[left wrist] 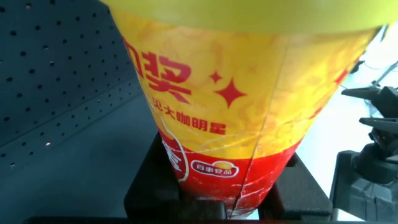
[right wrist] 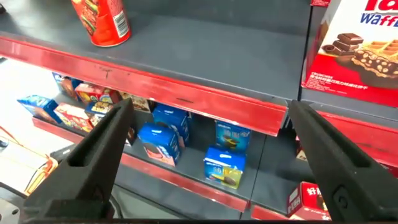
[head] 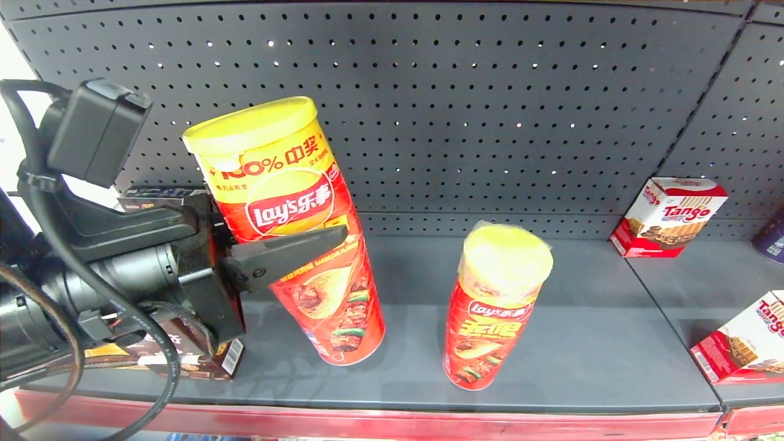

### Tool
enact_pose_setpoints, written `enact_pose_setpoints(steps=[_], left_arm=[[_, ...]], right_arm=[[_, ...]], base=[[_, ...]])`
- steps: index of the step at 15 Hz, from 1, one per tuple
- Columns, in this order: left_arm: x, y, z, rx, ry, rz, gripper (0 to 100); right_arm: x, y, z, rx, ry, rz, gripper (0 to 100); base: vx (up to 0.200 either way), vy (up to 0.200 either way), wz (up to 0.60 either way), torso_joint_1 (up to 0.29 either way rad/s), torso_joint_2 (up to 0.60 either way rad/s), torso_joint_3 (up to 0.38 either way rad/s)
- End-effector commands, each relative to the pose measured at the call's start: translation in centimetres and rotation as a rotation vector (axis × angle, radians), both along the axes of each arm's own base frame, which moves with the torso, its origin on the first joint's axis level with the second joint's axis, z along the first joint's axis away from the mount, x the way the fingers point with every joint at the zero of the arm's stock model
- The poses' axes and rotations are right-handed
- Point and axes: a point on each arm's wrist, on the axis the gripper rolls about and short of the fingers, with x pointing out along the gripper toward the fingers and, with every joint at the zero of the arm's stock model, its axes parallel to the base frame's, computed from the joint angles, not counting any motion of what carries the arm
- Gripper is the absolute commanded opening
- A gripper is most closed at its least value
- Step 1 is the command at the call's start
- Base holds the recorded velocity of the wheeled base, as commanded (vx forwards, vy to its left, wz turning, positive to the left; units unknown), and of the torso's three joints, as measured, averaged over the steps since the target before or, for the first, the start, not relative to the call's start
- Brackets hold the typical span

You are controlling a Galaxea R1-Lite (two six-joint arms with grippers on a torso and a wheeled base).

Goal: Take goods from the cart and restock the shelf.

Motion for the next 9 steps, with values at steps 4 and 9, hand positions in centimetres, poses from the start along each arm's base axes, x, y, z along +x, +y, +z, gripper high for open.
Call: enact_pose_setpoints(steps=[4, 9], left_arm=[[3.1, -2.1, 0.5, 0.028, -0.036, -0.012, 0], [6.6, -3.2, -0.1, 0.069, -0.067, 0.026, 0]], right_arm=[[0.0, 0.0, 0.0, -0.001, 0.003, 0.0, 100], [0.0, 0.0, 0.0, -0.001, 0.003, 0.0, 100]], base=[[0.0, 0.0, 0.0, 0.0, 0.0, 0.0], [0.0, 0.0, 0.0, 0.0, 0.0, 0.0]])
